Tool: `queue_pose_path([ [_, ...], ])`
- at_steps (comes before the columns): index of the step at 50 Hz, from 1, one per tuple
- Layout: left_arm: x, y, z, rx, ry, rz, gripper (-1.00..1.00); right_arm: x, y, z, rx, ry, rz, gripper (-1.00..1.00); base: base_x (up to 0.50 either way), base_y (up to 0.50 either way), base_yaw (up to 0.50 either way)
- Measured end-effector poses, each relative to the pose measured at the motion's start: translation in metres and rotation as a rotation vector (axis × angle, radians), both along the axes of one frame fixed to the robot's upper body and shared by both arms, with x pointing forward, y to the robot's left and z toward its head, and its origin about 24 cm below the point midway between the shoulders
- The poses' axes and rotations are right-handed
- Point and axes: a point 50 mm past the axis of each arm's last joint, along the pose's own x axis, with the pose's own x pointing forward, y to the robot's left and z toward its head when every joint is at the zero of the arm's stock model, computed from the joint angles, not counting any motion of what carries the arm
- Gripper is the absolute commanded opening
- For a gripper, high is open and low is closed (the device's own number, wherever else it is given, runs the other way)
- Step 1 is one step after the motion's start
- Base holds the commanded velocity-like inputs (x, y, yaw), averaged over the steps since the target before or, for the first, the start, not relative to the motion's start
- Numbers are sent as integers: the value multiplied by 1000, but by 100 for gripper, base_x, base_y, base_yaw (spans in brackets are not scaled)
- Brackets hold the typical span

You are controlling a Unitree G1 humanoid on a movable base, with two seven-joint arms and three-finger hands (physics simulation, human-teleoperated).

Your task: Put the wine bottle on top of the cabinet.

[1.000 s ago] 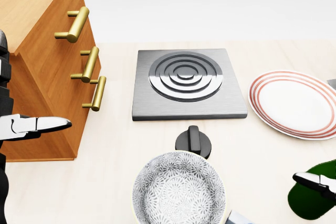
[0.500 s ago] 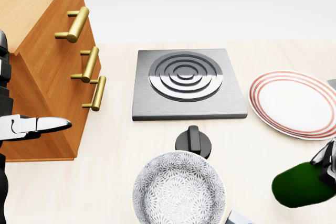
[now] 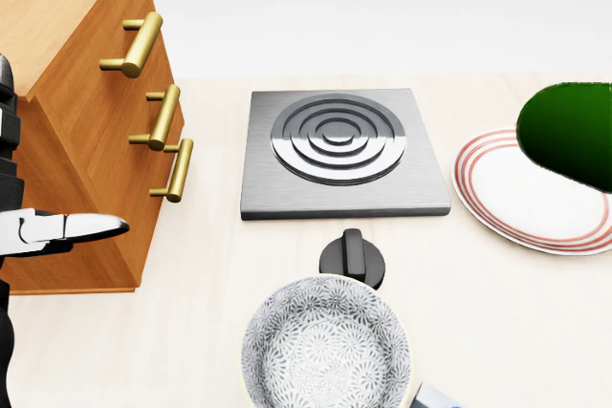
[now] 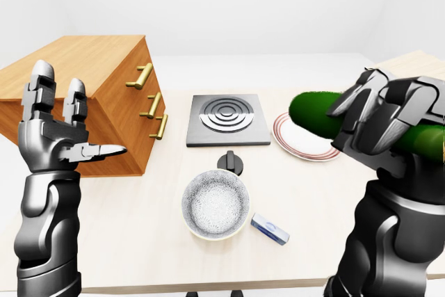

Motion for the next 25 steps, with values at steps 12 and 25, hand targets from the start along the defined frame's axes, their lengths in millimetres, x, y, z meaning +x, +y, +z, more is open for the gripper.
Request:
queue_pose_path([
  [12,0,0,0,-5,0,-4,100,-3,22,29,19,-178,98,-100,0,0,0],
  [25,-1,-6,1,14,-4,-1,100,0,42,39,71,-239,203,-100,0,0,0],
])
